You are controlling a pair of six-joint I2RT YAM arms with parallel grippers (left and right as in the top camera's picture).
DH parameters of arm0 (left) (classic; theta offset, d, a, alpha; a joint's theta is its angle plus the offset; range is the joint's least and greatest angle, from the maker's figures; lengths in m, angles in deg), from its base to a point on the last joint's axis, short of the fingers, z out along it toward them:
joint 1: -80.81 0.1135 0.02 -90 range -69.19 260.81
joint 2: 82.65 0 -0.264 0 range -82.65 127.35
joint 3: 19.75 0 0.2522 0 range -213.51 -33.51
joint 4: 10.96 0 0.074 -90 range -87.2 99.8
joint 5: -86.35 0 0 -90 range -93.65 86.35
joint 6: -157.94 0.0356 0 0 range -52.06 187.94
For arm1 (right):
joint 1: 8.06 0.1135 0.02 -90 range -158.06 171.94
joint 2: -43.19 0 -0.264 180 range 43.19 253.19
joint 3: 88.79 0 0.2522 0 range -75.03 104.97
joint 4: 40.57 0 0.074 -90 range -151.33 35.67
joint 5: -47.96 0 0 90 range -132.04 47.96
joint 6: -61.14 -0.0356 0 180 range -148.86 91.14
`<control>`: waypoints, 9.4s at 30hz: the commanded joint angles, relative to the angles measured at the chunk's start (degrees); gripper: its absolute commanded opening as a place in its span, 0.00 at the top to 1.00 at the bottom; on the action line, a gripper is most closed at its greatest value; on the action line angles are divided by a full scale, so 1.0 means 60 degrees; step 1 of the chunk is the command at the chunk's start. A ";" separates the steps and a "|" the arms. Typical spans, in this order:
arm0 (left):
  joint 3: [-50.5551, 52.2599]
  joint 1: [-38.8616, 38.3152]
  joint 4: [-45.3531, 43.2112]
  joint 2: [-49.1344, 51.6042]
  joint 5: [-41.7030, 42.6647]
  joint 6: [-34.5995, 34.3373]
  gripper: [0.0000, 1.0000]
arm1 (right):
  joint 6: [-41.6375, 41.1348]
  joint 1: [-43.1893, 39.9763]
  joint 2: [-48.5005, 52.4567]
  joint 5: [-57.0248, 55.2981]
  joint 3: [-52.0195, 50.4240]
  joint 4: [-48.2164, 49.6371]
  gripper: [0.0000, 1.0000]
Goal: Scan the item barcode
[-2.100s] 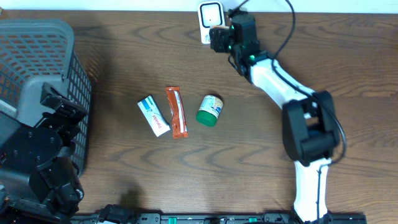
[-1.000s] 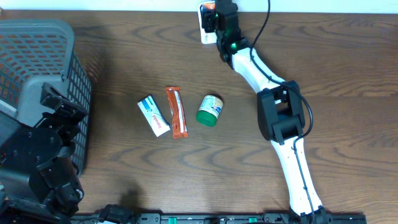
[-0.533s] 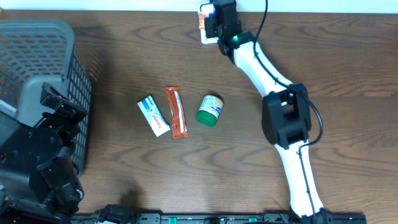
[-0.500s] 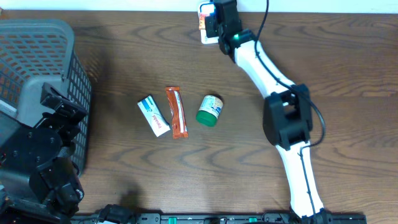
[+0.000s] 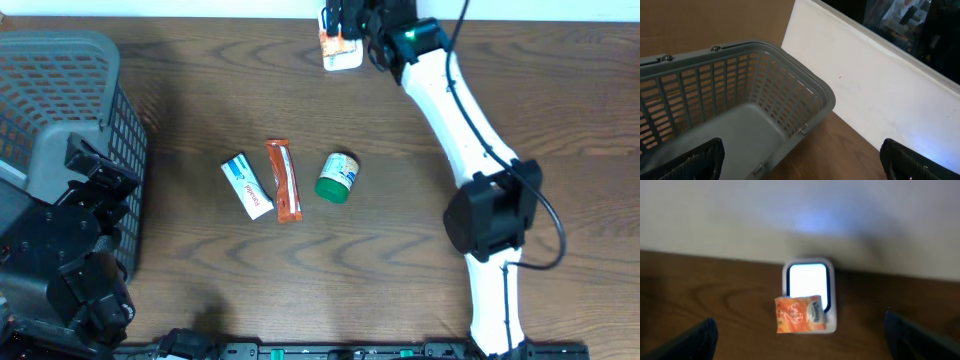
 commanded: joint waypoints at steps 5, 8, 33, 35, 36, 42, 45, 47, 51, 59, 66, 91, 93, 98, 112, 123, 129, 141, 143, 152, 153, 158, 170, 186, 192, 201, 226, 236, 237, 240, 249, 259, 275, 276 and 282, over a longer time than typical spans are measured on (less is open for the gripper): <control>0.0029 0.0058 0.0007 0.0000 -0.0120 0.0157 0.00 | -0.0444 0.0415 0.1260 0.0178 -0.0127 -0.0142 0.01; 0.0029 0.0058 0.0007 0.0000 -0.0120 0.0157 0.00 | -0.0437 0.0477 0.1293 0.0175 -0.0131 -0.0186 0.01; 0.0029 0.0058 0.0007 0.0000 -0.0120 0.0157 0.00 | -0.2707 0.0430 0.1428 -0.1064 -0.1526 -0.1432 0.01; 0.0029 0.0058 0.0007 0.0000 -0.0120 0.0157 0.00 | -0.2962 0.0430 0.1428 -0.1035 -0.1953 -0.1053 0.01; 0.0029 0.0058 0.0007 0.0000 -0.0120 0.0157 0.00 | -0.3042 0.0430 0.1428 -0.1027 -0.2200 -0.0801 0.01; 0.0029 0.0058 0.0007 0.0000 -0.0120 0.0157 0.00 | -0.2896 0.0550 0.1428 -0.1235 -0.3282 0.0790 0.01; 0.0029 0.0058 0.0007 0.0000 -0.0120 0.0157 0.00 | -0.2867 0.0616 0.1428 -0.1246 -0.3865 0.1654 0.01; 0.0029 0.0058 0.0007 0.0000 -0.0120 0.0157 0.00 | -0.2867 0.0637 0.1428 -0.1249 -0.4182 0.2106 0.01; 0.0029 0.0058 0.0007 0.0000 -0.0120 0.0157 0.00 | -0.2871 0.0652 0.1432 -0.1249 -0.4772 0.2776 0.01; 0.0029 0.0058 0.0007 0.0000 -0.0120 0.0157 0.00 | -0.2535 0.0732 0.1362 -0.1242 -0.5009 0.2528 0.42; 0.0029 0.0058 0.0007 0.0000 -0.0120 0.0157 0.00 | -0.2510 0.0714 0.0670 -0.0576 -0.4528 0.1020 0.62; 0.0029 0.0058 0.0007 0.0000 -0.0120 0.0157 0.00 | -0.5246 -0.0029 0.1479 0.3075 -0.0368 0.0022 0.77; 0.0029 0.0058 0.0007 0.0000 -0.0120 0.0157 0.00 | -0.6484 -0.0047 0.1843 0.3464 -0.0368 0.0572 0.79; 0.0029 0.0058 0.0007 0.0000 -0.0120 0.0157 0.00 | -0.9224 -0.0171 0.2747 0.4594 -0.0368 0.2335 0.89; 0.0029 0.0058 0.0007 0.0000 -0.0120 0.0157 0.00 | -1.4076 -0.0984 0.2925 0.6685 -0.0346 0.4517 0.98; 0.0029 0.0058 0.0007 0.0000 -0.0120 0.0157 0.00 | -1.5602 -0.1628 0.2925 0.7373 -0.0346 0.4852 0.98; 0.0029 0.0058 0.0007 0.0000 -0.0120 0.0157 0.00 | -1.6152 -0.1723 0.2929 0.7071 -0.0346 0.5078 0.99; 0.0029 0.0058 0.0007 0.0000 -0.0120 0.0157 0.01 | -1.1409 -0.1778 0.1625 0.7016 -0.0335 0.5078 0.98; 0.0029 0.0058 0.0007 0.0000 -0.0120 0.0157 0.00 | -1.0051 -0.1763 0.0914 0.6288 -0.0335 0.3413 0.98; 0.0029 0.0058 0.0007 0.0000 -0.0120 0.0157 0.00 | -0.5275 -0.1734 -0.2098 -0.1093 -0.0339 -0.4601 0.99; 0.0029 0.0058 0.0007 0.0000 -0.0120 0.0157 0.00 | -0.5224 -0.1880 -0.2157 -0.1708 -0.0339 -0.5118 0.99; 0.0029 0.0058 0.0007 0.0000 -0.0120 0.0157 0.00 | -0.5238 -0.3366 -0.2055 -0.3359 -0.0521 -0.7308 0.99; 0.0029 0.0058 0.0007 0.0000 -0.0120 0.0157 0.00 | -0.5727 -0.7544 -0.2018 -0.4237 -0.3738 -0.6878 0.99; 0.0029 0.0058 0.0007 0.0000 -0.0120 0.0157 0.00 | -0.4200 -0.9049 -0.2433 -0.2663 -0.2634 -0.6692 0.01; 0.0029 0.0058 0.0007 0.0000 -0.0120 0.0157 0.00 | -0.4211 -0.8357 -0.3315 -0.0102 -0.1639 -0.7140 0.01; 0.0029 0.0058 0.0007 0.0000 -0.0120 0.0157 0.00 | -0.4280 -0.4291 -0.3595 0.0339 -0.1861 -0.8014 0.01; 0.0029 0.0058 0.0007 0.0000 -0.0120 0.0157 0.00 | -0.8273 0.2656 -0.3519 0.1089 -0.6648 -0.3861 0.01; 0.0029 0.0058 0.0007 0.0000 -0.0120 0.0157 0.00 | -0.8266 0.2674 -0.3009 0.1173 -0.7701 -0.2747 0.01; 0.0029 0.0058 0.0007 0.0000 -0.0120 0.0157 0.00 | -0.8266 0.2674 -0.2936 0.1202 -0.7701 -0.2696 0.01; 0.0029 0.0058 0.0007 0.0000 -0.0120 0.0157 0.00 | -0.8258 0.2674 -0.2696 0.1344 -0.7701 -0.2463 0.01; 0.0029 0.0058 0.0007 0.0000 -0.0120 0.0157 0.00 | -0.8262 0.2674 -0.2146 0.1355 -0.7701 -0.2189 0.12; 0.0029 0.0058 0.0007 0.0000 -0.0120 0.0157 0.00 | -0.8225 0.2663 -0.2146 0.2102 -0.7697 -0.2182 0.30; 0.0029 0.0058 0.0007 0.0000 -0.0120 0.0157 0.00 | -0.7140 0.1698 -0.2146 0.5523 -0.7686 -0.2386 0.54; 0.0029 0.0058 0.0007 0.0000 -0.0120 0.0157 0.00 | -0.7140 0.1610 -0.2146 0.5563 -0.7686 -0.2415 0.58; 0.0029 0.0058 0.0007 0.0000 -0.0120 0.0157 0.00 | -0.6892 0.1096 -0.2146 0.6921 -0.7686 -0.2583 0.57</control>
